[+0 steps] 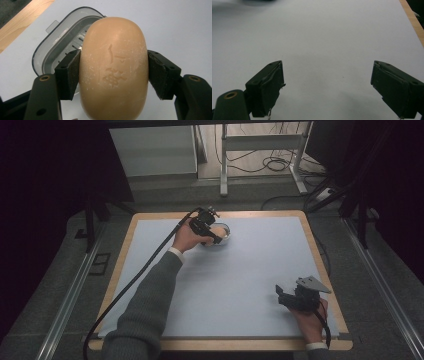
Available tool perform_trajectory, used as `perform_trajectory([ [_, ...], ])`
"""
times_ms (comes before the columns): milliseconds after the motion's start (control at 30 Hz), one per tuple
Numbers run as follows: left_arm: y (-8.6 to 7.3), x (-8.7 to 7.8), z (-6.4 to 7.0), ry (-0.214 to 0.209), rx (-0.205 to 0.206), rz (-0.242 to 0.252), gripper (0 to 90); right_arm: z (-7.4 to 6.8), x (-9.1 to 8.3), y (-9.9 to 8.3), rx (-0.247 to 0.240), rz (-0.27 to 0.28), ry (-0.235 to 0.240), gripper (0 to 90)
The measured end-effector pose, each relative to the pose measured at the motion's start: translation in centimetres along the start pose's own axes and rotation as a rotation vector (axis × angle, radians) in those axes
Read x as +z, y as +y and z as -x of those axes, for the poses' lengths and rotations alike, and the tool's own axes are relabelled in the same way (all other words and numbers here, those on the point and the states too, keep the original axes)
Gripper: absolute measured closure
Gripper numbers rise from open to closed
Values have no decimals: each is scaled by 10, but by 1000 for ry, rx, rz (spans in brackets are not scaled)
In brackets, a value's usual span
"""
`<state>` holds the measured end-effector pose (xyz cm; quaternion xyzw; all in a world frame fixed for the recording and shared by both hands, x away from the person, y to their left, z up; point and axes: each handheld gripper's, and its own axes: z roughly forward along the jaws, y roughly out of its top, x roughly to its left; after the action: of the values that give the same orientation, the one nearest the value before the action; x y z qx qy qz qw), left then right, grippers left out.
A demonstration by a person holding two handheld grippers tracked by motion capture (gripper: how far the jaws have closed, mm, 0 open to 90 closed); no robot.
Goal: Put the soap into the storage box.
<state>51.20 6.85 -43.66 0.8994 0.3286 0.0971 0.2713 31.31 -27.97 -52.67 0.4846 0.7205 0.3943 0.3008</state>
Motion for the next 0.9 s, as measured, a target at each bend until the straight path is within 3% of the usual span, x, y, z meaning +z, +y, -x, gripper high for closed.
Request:
perform_trajectory([
  [700, 13, 11, -21, -6, -9, -15, 326, 0, 0, 0, 1, 6, -2, 114],
  [900, 16, 19, -27, 3, -3, -43, 326, 0, 0, 0, 0, 6, -4, 114],
])
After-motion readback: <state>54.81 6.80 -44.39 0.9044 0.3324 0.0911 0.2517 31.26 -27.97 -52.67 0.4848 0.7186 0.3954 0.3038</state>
